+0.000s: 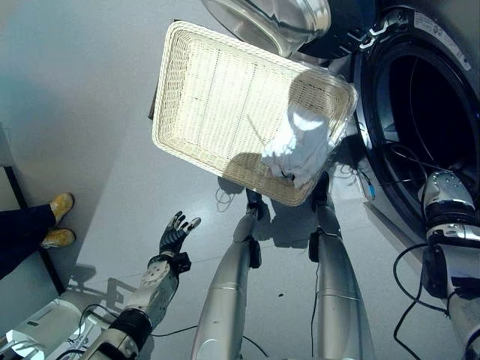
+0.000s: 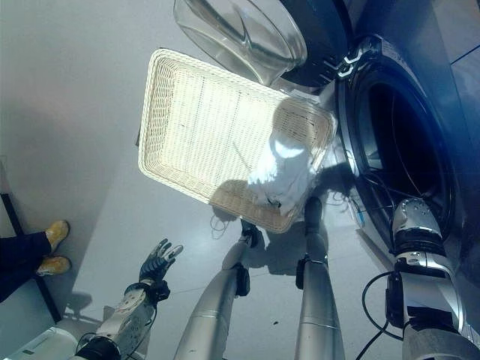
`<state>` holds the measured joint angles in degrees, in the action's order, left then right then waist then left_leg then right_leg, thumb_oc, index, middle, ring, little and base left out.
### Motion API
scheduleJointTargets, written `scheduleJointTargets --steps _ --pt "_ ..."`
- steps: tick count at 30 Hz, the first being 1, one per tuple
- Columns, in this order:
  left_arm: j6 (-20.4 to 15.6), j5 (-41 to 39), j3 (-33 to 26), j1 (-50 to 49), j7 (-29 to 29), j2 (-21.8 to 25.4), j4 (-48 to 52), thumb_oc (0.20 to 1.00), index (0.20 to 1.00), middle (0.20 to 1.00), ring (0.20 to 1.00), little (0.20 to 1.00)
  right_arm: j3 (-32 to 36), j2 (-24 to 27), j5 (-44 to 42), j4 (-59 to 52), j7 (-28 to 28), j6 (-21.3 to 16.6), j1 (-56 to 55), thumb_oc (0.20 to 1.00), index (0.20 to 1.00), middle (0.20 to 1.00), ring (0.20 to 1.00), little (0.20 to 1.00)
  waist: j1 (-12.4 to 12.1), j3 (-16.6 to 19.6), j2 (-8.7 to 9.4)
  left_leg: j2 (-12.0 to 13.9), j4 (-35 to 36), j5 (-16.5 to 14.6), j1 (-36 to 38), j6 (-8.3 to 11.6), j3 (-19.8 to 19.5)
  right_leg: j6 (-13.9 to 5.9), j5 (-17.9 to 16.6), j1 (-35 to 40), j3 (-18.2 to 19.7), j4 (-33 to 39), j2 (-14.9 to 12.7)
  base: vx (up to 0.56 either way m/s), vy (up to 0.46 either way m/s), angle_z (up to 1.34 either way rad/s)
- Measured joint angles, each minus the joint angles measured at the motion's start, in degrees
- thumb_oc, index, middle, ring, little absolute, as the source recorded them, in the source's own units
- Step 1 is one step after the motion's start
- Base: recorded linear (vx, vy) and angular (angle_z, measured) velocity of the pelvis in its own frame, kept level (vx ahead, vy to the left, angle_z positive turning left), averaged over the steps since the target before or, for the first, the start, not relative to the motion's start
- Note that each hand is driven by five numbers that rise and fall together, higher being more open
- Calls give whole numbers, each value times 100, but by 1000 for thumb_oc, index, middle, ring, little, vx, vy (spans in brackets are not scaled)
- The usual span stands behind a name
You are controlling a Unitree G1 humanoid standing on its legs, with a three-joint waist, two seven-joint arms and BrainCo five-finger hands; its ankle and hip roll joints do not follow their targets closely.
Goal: Put the clothes into the washing machine.
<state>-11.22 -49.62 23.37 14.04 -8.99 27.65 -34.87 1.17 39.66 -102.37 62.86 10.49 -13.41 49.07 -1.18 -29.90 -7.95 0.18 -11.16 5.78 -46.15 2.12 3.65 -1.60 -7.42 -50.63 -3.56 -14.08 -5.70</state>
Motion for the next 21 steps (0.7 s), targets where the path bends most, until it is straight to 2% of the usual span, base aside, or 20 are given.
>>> scheduleJointTargets --steps 1,3,4,6,10,13,14,16,19,21 --pt "5 -5 -111 -15 49 176 -29 1000 1000 1000 1000 1000 21 -121 154 -171 -343 975 -263 1000 1000 1000 1000 1000 -6 6 162 28 -96 -38 -90 25 -73 3 2 2 -39 44 29 -25 -80 17" --pt "90 -4 -248 12 69 312 -267 1000 1000 1000 1000 1000 148 -241 546 -392 -889 1817 -488 1000 1000 1000 1000 1000 57 -7 395 13 -103 -43 -188 12 -62 -8 -16 -68 -2 99 25 -34 -41 5" --pt "109 -2 -254 11 94 309 -359 1000 1000 1000 1000 1000 224 -226 846 -459 -1115 2049 -520 1000 1000 1000 1000 1000 88 -27 429 -9 -142 -47 -226 -34 -46 -42 -54 -70 11 144 6 -35 -18 -2" --pt "124 0 -258 11 121 263 -380 1000 1000 1000 1000 1000 261 -230 1090 -546 -1465 2148 -565 1000 1000 1000 1000 1000 100 -27 429 -37 -175 -66 -244 -64 -21 -73 -77 -69 30 162 -24 -33 5 -2" --pt "70 28 -279 11 118 130 -426 1000 1000 1000 1000 1000 260 -313 1230 -670 -1884 2089 -667 1000 1000 1000 1000 1000 155 -27 428 -54 -163 -56 -248 -87 6 -98 -85 -67 36 202 -43 -45 52 -2" --pt "52 73 -385 11 104 -125 -473 1000 1000 1000 1000 1000 252 -565 1275 -879 -2005 1764 -881 1000 1000 1000 1000 1000 169 -30 417 -32 -146 -56 -237 -84 43 -87 -101 -67 60 239 -25 -47 87 -6" --pt "24 100 -445 9 89 -256 -512 1000 1000 1000 1000 1000 261 -696 1338 -989 -1995 1484 -971 1000 1000 1000 1000 1000 168 -33 407 -29 -131 -56 -223 -84 65 -73 -114 -67 75 245 -22 -40 89 -5" --pt "-4 144 -449 9 46 -375 -519 1000 1000 1000 1000 1000 243 -862 1466 -1259 -1978 1172 -1138 1000 1000 1000 1000 1000 173 -34 405 -29 -107 -56 -197 -84 92 -73 -115 -65 107 245 -17 -46 136 -5" --pt "-108 154 -456 9 -19 -523 -497 1000 1000 1000 1000 1000 133 -1081 2051 -1921 -1734 528 -1521 1000 1000 1000 1000 1000 173 -37 394 -37 -23 -34 -148 -79 113 -91 -102 -61 131 250 -19 -43 112 -2" --pt "-125 155 -460 9 -25 -541 -497 1000 1000 1000 1000 1000 71 -1102 2178 -1999 -1658 413 -1575 1000 1000 1000 1000 1000 178 -41 387 -36 -23 -34 -148 -79 114 -89 -103 -61 131 250 -17 -53 118 0"
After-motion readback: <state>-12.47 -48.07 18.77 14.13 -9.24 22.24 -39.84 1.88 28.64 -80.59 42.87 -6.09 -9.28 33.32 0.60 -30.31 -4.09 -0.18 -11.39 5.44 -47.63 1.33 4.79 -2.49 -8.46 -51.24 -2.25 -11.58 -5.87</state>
